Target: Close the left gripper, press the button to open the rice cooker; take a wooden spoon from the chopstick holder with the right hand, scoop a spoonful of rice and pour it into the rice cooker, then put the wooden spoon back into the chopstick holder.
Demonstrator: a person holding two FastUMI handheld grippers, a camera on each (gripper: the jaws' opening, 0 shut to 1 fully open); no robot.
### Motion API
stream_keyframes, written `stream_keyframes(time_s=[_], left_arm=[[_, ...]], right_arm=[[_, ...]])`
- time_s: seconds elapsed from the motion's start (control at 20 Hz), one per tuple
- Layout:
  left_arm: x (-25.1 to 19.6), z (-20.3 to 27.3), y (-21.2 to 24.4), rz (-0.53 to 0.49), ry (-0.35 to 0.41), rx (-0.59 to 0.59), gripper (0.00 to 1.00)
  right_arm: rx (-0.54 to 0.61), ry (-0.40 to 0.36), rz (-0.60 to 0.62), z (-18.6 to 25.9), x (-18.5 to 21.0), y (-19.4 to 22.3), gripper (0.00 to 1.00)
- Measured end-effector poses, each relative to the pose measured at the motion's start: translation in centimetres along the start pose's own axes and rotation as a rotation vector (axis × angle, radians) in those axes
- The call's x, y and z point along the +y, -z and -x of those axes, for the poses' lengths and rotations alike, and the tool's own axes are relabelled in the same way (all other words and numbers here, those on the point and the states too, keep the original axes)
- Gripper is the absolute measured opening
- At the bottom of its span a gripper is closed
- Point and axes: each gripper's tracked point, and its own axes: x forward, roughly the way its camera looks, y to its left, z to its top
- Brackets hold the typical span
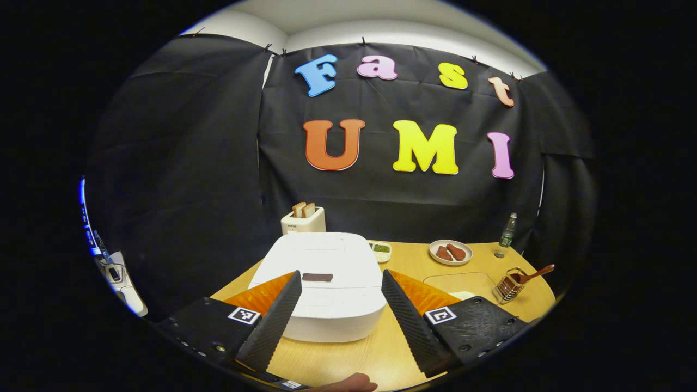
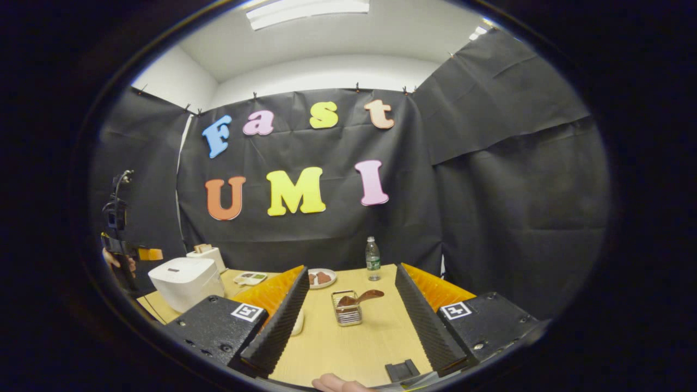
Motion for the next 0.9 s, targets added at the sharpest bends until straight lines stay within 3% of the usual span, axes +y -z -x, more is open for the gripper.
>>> stream_keyframes(time_s=[0.1, 0.45, 0.65, 0.9], left_arm=[[-2.0, 2.2, 0.1, -0.015, 0.055, -0.04, 0.94], [-3.4, 8.1, 0.0, -0.035, 0.073, -0.153, 0.95], [-3.9, 9.5, -1.3, 0.005, 0.087, -0.184, 0.95], [-4.2, 10.4, -1.9, -0.038, 0.092, -0.211, 0.95]], right_arm=[[0.01, -0.006, -0.005, 0.1, 0.0, 0.3, 0.99], [0.0, -0.028, 0.001, 1.2, 1.1, -0.1, 1.0], [0.0, -0.025, 0.033, 1.4, 1.9, -0.4, 1.0], [-0.035, -0.02, 0.028, 2.1, 2.2, -1.5, 0.98]])
